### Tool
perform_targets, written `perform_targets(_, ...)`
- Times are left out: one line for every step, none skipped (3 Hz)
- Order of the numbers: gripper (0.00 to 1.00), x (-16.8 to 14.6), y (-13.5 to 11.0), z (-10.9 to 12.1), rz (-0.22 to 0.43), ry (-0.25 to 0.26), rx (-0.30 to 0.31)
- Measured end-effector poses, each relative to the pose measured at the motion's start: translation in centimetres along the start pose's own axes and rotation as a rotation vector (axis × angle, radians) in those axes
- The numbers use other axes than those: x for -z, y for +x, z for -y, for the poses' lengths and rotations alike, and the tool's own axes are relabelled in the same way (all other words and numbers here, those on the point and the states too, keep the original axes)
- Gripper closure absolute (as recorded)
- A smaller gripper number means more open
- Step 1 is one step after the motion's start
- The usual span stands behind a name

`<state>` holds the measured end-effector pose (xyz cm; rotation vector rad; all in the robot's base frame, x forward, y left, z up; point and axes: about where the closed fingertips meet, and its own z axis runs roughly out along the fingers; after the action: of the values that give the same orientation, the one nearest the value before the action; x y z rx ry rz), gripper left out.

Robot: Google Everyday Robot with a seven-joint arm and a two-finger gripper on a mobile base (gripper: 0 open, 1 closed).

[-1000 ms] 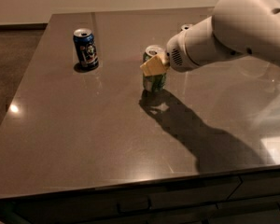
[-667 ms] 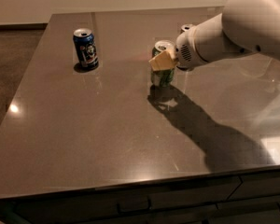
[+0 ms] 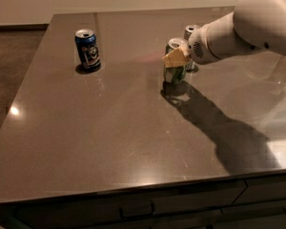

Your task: Move green can near redbull can

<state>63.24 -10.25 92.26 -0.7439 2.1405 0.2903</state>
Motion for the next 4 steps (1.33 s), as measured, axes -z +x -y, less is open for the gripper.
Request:
perform_targets(0.59, -0.4, 0.3, 0.9, -0.019, 0.016, 0.0)
perform_targets(0.36, -0.9, 0.8, 1.4, -0.044, 0.027, 0.0)
perform_targets(0.13, -1.2, 1.4, 1.9, -0.061, 0.037, -0.007)
perform_targets(0.0, -1.5, 1.8, 2.4, -0.072, 0.048, -0.016)
